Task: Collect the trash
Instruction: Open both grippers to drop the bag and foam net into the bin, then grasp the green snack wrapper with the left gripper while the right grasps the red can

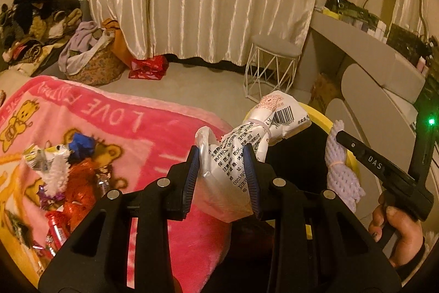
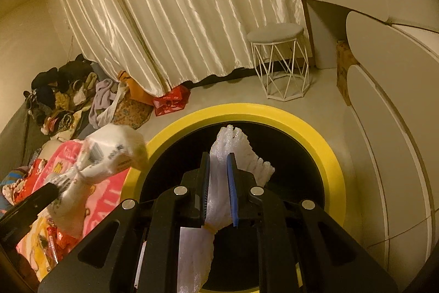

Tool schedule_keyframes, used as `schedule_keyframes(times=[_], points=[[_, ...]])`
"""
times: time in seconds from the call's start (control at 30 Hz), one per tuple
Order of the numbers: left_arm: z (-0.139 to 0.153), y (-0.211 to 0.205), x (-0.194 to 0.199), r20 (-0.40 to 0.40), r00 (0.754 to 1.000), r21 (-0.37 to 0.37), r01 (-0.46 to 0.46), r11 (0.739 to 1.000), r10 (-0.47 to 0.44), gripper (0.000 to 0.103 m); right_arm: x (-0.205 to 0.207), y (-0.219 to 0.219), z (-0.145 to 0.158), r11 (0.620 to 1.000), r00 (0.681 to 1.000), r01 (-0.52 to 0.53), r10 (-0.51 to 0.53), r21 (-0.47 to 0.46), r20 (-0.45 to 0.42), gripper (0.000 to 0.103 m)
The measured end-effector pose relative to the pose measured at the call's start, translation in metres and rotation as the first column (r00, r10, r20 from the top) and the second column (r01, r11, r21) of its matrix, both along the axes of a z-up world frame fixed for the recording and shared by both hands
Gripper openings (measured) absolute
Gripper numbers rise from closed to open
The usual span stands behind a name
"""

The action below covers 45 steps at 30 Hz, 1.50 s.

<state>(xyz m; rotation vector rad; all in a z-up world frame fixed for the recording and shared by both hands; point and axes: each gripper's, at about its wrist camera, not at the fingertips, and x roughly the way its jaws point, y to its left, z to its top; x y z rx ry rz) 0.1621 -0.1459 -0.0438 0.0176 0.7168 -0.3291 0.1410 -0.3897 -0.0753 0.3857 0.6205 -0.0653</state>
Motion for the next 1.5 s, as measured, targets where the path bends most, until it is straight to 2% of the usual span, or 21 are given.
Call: schedule_keyframes(times=[0.07, 0.17, 0.23, 0.27, 0.3, 0.33, 0.4, 0.5, 0.6, 0.7, 0.8, 1.1, 1.5], points=[[-0.001, -0.008, 0.003, -0.002, 1.000, 0.009, 0.014, 1.000, -0.014, 0.026, 0.000, -0.003, -0.001, 1.000, 1.000, -0.005, 0.005, 0.011, 0.004, 0.016], [-0.003, -0.018, 0.008, -0.007, 1.000, 0.015, 0.030, 0.999, -0.030, 0.029, 0.000, -0.008, -0.001, 1.000, 1.000, 0.008, -0.008, 0.021, 0.007, 0.025], [-0.005, -0.023, 0.010, -0.010, 0.999, 0.006, 0.051, 0.999, -0.051, 0.031, -0.002, -0.012, -0.002, 0.999, 1.000, 0.020, -0.020, 0.032, 0.011, 0.040], [-0.005, -0.026, 0.011, -0.009, 0.998, -0.005, 0.068, 0.998, -0.068, 0.033, -0.002, -0.013, -0.002, 0.999, 1.000, 0.026, -0.027, 0.035, 0.014, 0.042], [-0.005, -0.029, 0.010, -0.005, 0.996, -0.013, 0.086, 0.996, -0.086, 0.039, -0.002, -0.013, -0.002, 0.999, 0.999, 0.034, -0.034, 0.034, 0.015, 0.045], [-0.005, -0.030, 0.010, 0.002, 0.996, -0.015, 0.093, 0.996, -0.093, 0.049, -0.003, -0.014, -0.002, 0.999, 0.999, 0.041, -0.041, 0.033, 0.018, 0.046], [-0.005, -0.029, 0.007, 0.017, 0.994, -0.033, 0.108, 0.994, -0.107, 0.056, -0.003, -0.017, -0.003, 0.998, 0.999, 0.047, -0.048, 0.036, 0.019, 0.052], [-0.001, -0.024, 0.002, 0.045, 0.994, -0.058, 0.098, 0.993, -0.096, 0.072, -0.004, -0.016, -0.003, 0.998, 0.999, 0.048, -0.049, 0.032, 0.023, 0.052], [0.004, -0.015, -0.002, 0.059, 0.996, -0.076, 0.075, 0.994, -0.071, 0.077, -0.003, -0.012, 0.001, 0.999, 0.999, 0.038, -0.039, 0.020, 0.031, 0.057], [0.010, -0.003, -0.006, 0.077, 0.997, -0.082, 0.038, 0.996, -0.032, 0.091, -0.004, -0.004, 0.008, 1.000, 0.998, 0.021, -0.021, 0.001, 0.052, 0.062], [0.015, 0.012, -0.009, 0.086, 0.996, -0.086, -0.013, 0.996, 0.021, 0.092, -0.005, 0.006, 0.014, 1.000, 0.997, -0.001, 0.002, -0.019, 0.072, 0.069], [0.020, 0.065, -0.021, 0.071, 0.977, -0.095, -0.195, 0.976, 0.202, 0.092, -0.007, 0.043, 0.023, 0.996, 0.993, -0.085, 0.088, -0.040, 0.084, 0.074], [0.027, 0.114, -0.034, 0.090, 0.947, -0.106, -0.300, 0.948, 0.309, 0.092, -0.010, 0.099, 0.037, 0.971, 0.968, -0.220, 0.229, -0.090, 0.102, 0.077]])
